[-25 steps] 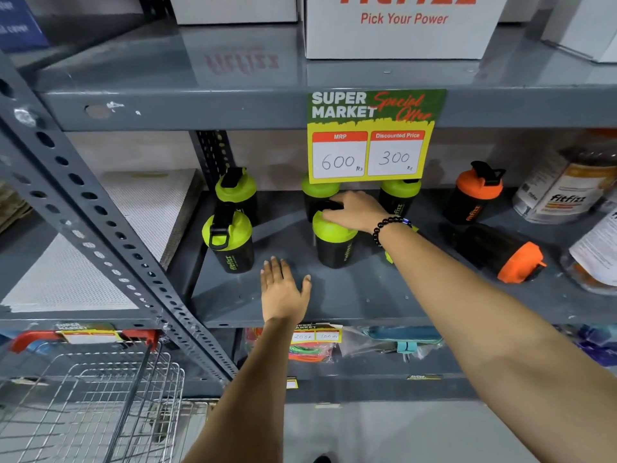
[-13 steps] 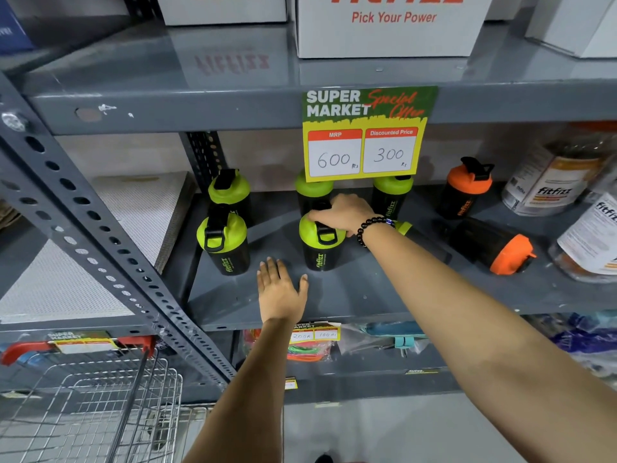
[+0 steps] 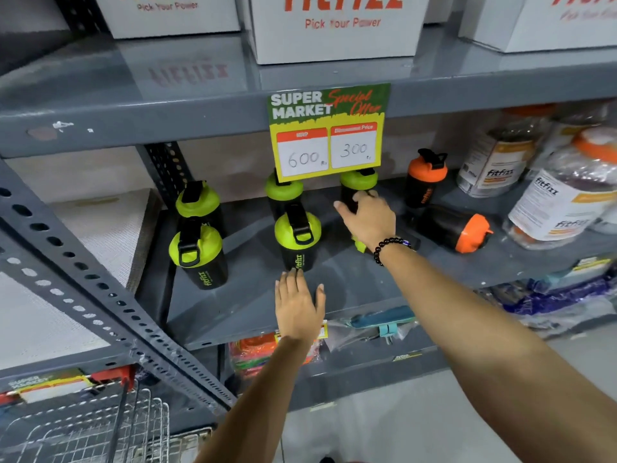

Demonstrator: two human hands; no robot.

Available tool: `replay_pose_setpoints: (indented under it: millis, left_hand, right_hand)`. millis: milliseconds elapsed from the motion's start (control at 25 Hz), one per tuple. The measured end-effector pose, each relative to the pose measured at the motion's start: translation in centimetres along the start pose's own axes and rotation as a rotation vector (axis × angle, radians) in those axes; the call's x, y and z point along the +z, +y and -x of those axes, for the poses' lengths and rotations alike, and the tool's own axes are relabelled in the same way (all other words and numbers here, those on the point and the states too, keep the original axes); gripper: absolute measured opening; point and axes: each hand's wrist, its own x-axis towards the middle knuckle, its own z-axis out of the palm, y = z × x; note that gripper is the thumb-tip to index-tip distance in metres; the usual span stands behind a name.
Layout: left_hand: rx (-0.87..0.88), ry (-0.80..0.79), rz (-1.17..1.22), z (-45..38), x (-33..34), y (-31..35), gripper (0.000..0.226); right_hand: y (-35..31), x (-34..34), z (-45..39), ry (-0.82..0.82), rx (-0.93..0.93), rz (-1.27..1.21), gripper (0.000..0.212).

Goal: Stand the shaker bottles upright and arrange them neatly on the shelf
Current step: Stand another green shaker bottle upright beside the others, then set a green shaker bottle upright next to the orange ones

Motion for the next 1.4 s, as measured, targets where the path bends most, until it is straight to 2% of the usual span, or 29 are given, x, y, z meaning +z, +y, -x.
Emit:
replay_pose_setpoints:
  millis: [80,160,280,400,640,720,840,960,1080,1160,1280,1320,1400]
  left_hand:
    - [0.061,-0.049,0.018,0.3,0.7,1.5,0.057]
    - [0.095,-0.106,0.038,-0.2,1.4,2.8,0.056]
    - [0.137,-0.160,0.040,-1.8,2.4,4.6,0.056]
    - [0.152,-0.201,0.017,-4.0,3.3,6.2,0.060]
    - [-0.029,-0.171,-0.013,-6.4,5.2,8.7,0.064]
    - [-0.107,-0.141,-0.010,-6.7,5.8,9.7,0.064]
    - [-0.158,-0.106,-0.037,-6.8,6.6,10.5,0.064]
    - [-0.168,-0.075,-0.065,-6.7,6.8,10.7,0.064]
    - [-0.184,-0.073,-0.086,-6.8,6.8,10.8,0.064]
    - [-0.188,-0.070,-0.088,-6.6,6.8,10.8,0.064]
    - [-0.187,-0.067,-0.089,-6.6,6.8,10.8,0.064]
    - [-0.183,-0.066,-0.092,-6.7,6.8,10.8,0.064]
    - [-0.177,-0.065,-0.092,-6.7,6.8,10.8,0.063]
  right_hand:
    - [2.6,-0.4,0.2,-0.013,-0.014,0.077,0.047]
    - [4.9,-0.8,0.2,-0.107,-0.013,0.160,0.053]
    - [7.0,-1.1,-0.1,-0.313,-0.010,0.200,0.077]
    - [8.4,-0.9,-0.7,-0.441,-0.024,0.139,0.096]
    - [10.3,-1.7,-3.5,-0.544,0.036,0.022,0.110]
    - [11.2,-2.0,-4.3,-0.520,0.053,-0.125,0.100]
    - [11.8,-2.4,-4.7,-0.376,0.070,-0.402,0.084]
    - [12.4,-1.8,-4.1,-0.259,0.052,-0.533,0.089]
    - [12.7,-0.8,-2.8,-0.237,0.043,-0.552,0.095]
    - [12.9,-1.0,-2.4,-0.257,0.022,-0.548,0.104]
    - [13.9,-2.3,-2.3,-0.383,0.024,-0.577,0.121]
    - [14.2,-2.9,-2.3,-0.385,0.029,-0.602,0.116]
    - [14.8,-3.8,-2.4,-0.250,-0.012,-0.623,0.090]
